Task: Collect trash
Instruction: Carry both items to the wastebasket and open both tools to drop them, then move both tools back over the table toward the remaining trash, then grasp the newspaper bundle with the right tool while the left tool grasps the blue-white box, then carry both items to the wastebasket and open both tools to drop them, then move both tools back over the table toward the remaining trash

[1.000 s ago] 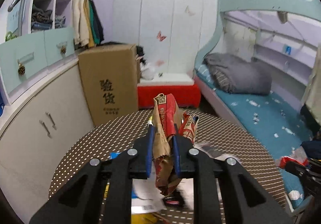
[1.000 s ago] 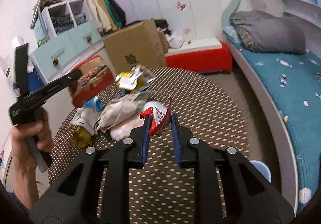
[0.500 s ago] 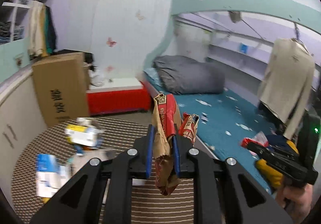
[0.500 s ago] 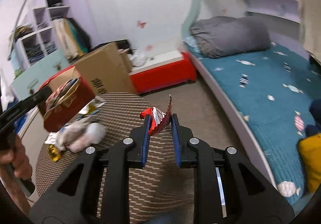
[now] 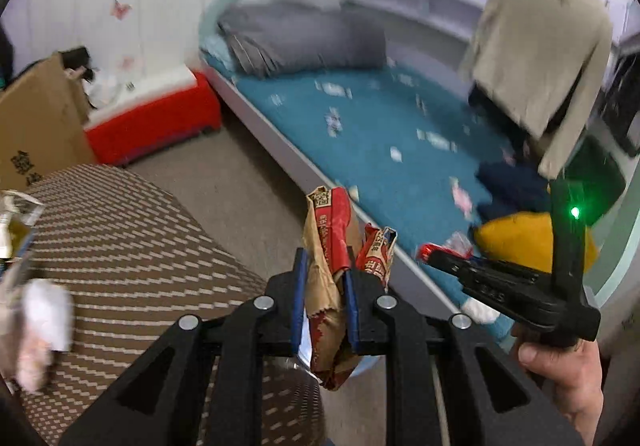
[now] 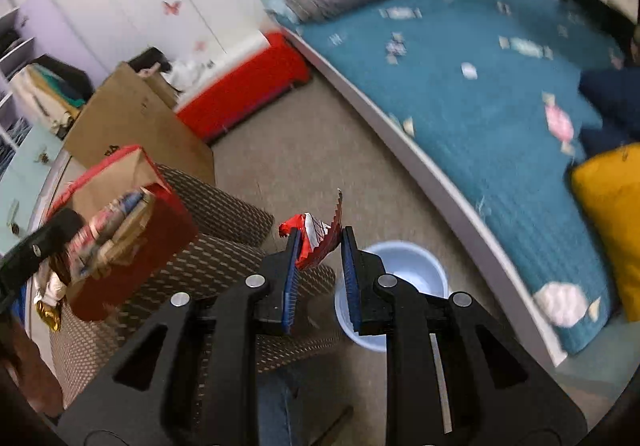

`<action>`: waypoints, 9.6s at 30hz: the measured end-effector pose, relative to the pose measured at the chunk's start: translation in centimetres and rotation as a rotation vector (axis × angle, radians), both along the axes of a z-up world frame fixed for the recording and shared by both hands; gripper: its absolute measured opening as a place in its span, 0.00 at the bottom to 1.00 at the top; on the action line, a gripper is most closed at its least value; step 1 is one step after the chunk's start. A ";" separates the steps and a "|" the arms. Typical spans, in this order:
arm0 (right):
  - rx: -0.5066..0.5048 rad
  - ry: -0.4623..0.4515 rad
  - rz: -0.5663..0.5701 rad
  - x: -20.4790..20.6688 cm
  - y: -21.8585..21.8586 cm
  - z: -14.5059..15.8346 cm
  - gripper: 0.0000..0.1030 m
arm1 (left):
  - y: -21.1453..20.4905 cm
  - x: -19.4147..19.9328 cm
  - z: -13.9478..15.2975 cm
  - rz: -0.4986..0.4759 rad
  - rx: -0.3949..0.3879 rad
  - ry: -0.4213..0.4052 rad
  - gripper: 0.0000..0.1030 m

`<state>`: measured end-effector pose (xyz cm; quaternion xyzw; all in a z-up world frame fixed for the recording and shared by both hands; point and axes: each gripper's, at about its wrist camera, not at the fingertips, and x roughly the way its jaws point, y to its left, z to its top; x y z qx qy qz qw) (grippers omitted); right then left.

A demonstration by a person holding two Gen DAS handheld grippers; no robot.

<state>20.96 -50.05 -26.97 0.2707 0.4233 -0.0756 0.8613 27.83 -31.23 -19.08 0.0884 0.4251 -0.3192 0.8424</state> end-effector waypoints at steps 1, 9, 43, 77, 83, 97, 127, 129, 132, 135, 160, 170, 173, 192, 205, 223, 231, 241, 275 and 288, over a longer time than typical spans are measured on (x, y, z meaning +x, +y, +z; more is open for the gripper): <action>0.020 0.022 -0.007 0.2 -0.5 -1.2 0.20 | -1.1 0.2 -1.0 -0.012 0.023 0.020 0.16; 0.195 0.152 -0.056 1.8 -4.4 -9.2 0.20 | -8.1 2.0 -8.3 -0.096 0.211 0.149 0.16; -0.001 -0.142 -0.160 -3.6 1.0 6.6 0.94 | 0.7 -2.0 5.8 0.021 0.031 -0.132 0.90; -0.227 -0.306 0.308 2.8 29.8 19.5 0.94 | 33.1 -4.2 11.8 0.557 -0.048 -0.348 0.91; -0.226 -0.220 0.397 5.9 34.0 16.1 0.94 | 37.6 -2.6 9.2 0.641 -0.011 -0.291 0.91; -0.202 -0.114 0.502 10.1 38.8 10.2 0.91 | 40.2 1.2 5.1 0.708 0.053 -0.202 0.91; -0.180 -0.215 0.411 8.0 33.4 13.5 0.46 | 40.8 6.2 2.9 0.606 0.014 -0.127 0.51; -0.181 -0.225 0.399 7.8 32.8 13.9 0.46 | 40.8 6.0 3.9 0.602 -0.011 -0.146 0.50; -0.180 -0.239 0.386 7.5 32.0 14.4 0.46 | 40.4 6.0 4.7 0.589 -0.027 -0.157 0.39; -0.171 -0.246 0.378 7.1 31.4 14.5 0.46 | 39.9 5.9 5.4 0.564 -0.044 -0.155 0.30; -0.125 -0.202 0.405 5.9 30.3 12.7 0.46 | 36.9 3.4 -0.3 0.567 0.172 -0.070 0.64; -0.123 -0.200 0.379 5.5 29.1 13.0 0.46 | 37.1 3.0 0.6 0.449 0.041 -0.019 0.11; -0.120 -0.200 0.376 5.5 28.9 13.0 0.46 | 37.8 2.8 0.9 0.433 -0.017 -0.005 0.08; -0.134 -0.267 0.295 4.6 24.7 15.3 0.46 | 32.7 0.4 9.3 0.271 -0.137 -0.215 0.06; -0.118 -0.262 0.065 1.0 12.6 14.8 0.46 | 21.7 0.6 11.0 0.064 -0.246 -0.173 0.06; 0.113 0.254 -0.199 0.9 -1.6 -10.5 0.52 | 1.3 0.7 2.9 -0.191 -0.145 0.073 0.06; 0.218 0.215 -0.298 -0.1 -4.4 -13.0 0.72 | -5.4 1.2 -2.5 -0.268 -0.013 0.173 0.06; 0.189 0.046 -0.376 -5.5 -6.3 -6.2 0.86 | -10.9 2.6 -8.9 -0.282 0.145 0.297 0.76; -0.084 -0.252 -0.126 -4.4 7.8 13.0 0.94 | 7.9 -2.2 9.4 0.015 -0.072 -0.157 0.92; -0.125 -0.274 0.082 -0.7 18.2 15.7 0.94 | 19.6 -2.4 11.3 0.213 -0.111 -0.223 0.92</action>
